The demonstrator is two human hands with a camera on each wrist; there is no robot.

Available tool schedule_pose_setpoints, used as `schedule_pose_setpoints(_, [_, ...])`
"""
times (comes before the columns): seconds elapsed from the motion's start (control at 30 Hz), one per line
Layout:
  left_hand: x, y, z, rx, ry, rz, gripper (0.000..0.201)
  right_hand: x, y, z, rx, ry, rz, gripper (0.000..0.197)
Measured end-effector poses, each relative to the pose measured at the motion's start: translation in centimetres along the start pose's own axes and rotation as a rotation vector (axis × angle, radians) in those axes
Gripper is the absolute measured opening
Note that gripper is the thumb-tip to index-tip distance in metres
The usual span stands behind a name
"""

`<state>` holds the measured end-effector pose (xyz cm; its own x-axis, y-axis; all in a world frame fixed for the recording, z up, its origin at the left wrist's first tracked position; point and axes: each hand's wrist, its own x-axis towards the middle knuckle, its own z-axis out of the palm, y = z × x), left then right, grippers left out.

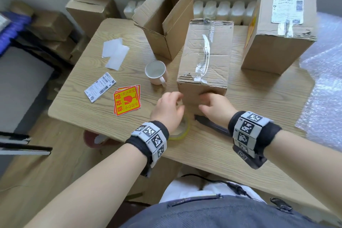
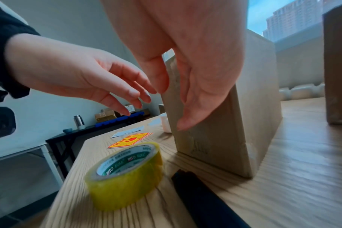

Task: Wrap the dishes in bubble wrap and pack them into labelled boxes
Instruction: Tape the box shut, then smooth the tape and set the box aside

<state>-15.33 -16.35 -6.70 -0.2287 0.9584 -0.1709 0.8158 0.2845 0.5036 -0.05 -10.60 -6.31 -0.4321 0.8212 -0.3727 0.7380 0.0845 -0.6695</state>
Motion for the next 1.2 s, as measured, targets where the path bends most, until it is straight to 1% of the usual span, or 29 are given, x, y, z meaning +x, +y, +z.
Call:
schedule_pose_setpoints(0.1, [-0.5,-0.6,-0.6,-0.010,0.024,-0.017,0.032,0.3,-0.7,0.1,0.059,0.063,-0.058,0.036])
schedule_pose_setpoints(0.17, [-0.8,-1.0,-0.8,-0.002,0.040,-0.034,0.031,0.7,-1.0,0.1,0.098,0.085,-0.064,0.034])
schedule_pose_setpoints(0.33, [-1.1,-1.8,-1.5,-0.039,0.050,-0.069,0.031,0.8,-1.2,0.6,0.042,-0.015,0.013,0.034])
schedule_pose_setpoints(0.53, [-1.1,-4.6,-2.8,-0.075,0.062,-0.162,0.030,1.2,-4.4,1.8,0.065,-0.051,-0.076,0.020])
schedule_pose_setpoints(0.67, [-0.2,-8.3,-4.0,-0.059,0.058,-0.271,0.032,2.6,-7.7,3.4,0.073,-0.087,-0.083,0.018])
schedule_pose_setpoints(0.77, [0.6,-12.0,-4.8,0.025,-0.011,-0.356,0.036,4.8,-10.2,5.5,0.075,-0.129,-0.043,0.019])
schedule_pose_setpoints(0.83, [0.7,-14.3,-5.4,0.119,-0.096,-0.412,0.038,6.3,-11.6,7.3,0.068,-0.162,0.009,0.021])
schedule_pose_setpoints(0.87, [0.9,-15.3,-5.6,0.161,-0.143,-0.415,0.038,7.1,-12.2,8.3,0.058,-0.184,0.037,0.022])
schedule_pose_setpoints(0.93, [1.2,-16.9,-5.9,0.231,-0.227,-0.380,0.038,8.6,-13.1,10.1,0.043,-0.245,0.080,0.027])
schedule_pose_setpoints(1.03, [1.7,-18.6,-5.6,0.342,-0.345,-0.303,0.049,10.6,-13.9,12.8,0.082,-0.317,0.141,0.028])
schedule_pose_setpoints(1.13, [1.5,-19.5,-4.9,0.388,-0.416,-0.242,0.058,12.1,-14.4,14.9,0.164,-0.313,0.198,0.031])
schedule_pose_setpoints(1.2, [1.4,-19.7,-4.6,0.389,-0.426,-0.211,0.058,12.6,-14.6,15.9,0.196,-0.278,0.239,0.034])
